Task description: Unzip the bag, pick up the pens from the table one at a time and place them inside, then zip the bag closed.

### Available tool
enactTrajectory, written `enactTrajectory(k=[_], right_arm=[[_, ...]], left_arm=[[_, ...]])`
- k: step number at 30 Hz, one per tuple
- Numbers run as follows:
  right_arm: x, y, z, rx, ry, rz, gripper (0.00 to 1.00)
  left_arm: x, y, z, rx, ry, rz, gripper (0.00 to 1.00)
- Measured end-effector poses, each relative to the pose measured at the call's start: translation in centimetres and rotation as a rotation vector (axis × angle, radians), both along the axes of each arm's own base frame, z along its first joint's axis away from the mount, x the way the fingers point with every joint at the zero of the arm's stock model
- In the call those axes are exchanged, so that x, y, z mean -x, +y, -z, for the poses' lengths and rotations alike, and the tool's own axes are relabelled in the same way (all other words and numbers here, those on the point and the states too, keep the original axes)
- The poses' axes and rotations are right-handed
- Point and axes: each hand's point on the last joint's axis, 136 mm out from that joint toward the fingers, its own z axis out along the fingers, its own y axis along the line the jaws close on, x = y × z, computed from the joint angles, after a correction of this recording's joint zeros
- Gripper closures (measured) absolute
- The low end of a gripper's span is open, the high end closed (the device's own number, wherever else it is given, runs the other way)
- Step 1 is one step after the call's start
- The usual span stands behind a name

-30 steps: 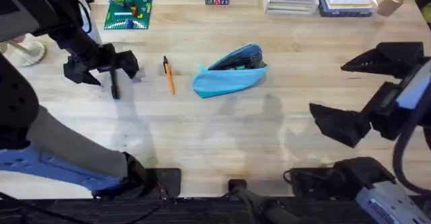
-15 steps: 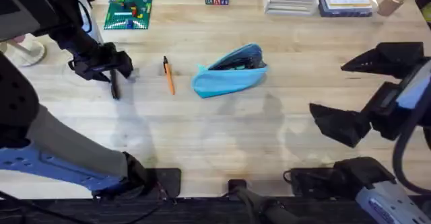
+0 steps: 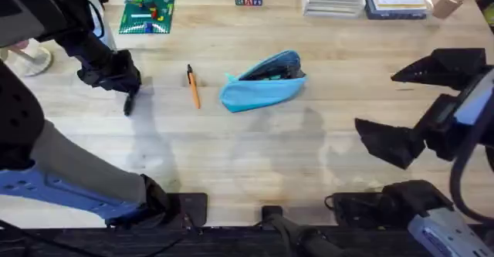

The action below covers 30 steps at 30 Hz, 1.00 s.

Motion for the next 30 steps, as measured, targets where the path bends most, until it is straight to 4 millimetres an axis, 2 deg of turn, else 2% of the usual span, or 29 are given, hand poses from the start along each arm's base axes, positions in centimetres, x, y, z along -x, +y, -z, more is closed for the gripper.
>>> enactTrajectory(k=[8,13,17,22,24,27,30], right_arm=[[0.0,0.0,0.0,0.000,0.000,0.000,0.004],[0.0,0.0,0.0,0.000,0.000,0.000,0.005],[0.0,0.0,0.0,0.000,0.000,0.000,0.005],[0.0,0.0,0.0,0.000,0.000,0.000,0.005],[0.0,0.0,0.0,0.000,0.000,0.000,0.005],[0.0,0.0,0.0,0.000,0.000,0.000,0.005],[0.0,0.0,0.0,0.000,0.000,0.000,0.005]], left_arm=[[0.0,-0.1,0.0,0.006,-0.001,0.001,0.956],[-0.5,-1.4,-0.8,0.072,-0.042,0.010,0.956],[-1.8,-2.0,-4.7,0.086,-0.166,0.025,0.956],[-3.6,-2.5,-12.2,0.045,-0.389,0.062,0.956],[-3.5,-3.0,-14.3,0.039,-0.450,0.078,0.956],[-3.0,-4.2,-16.6,0.042,-0.511,0.106,0.956],[-2.4,-5.5,-17.9,0.048,-0.538,0.135,0.956]])
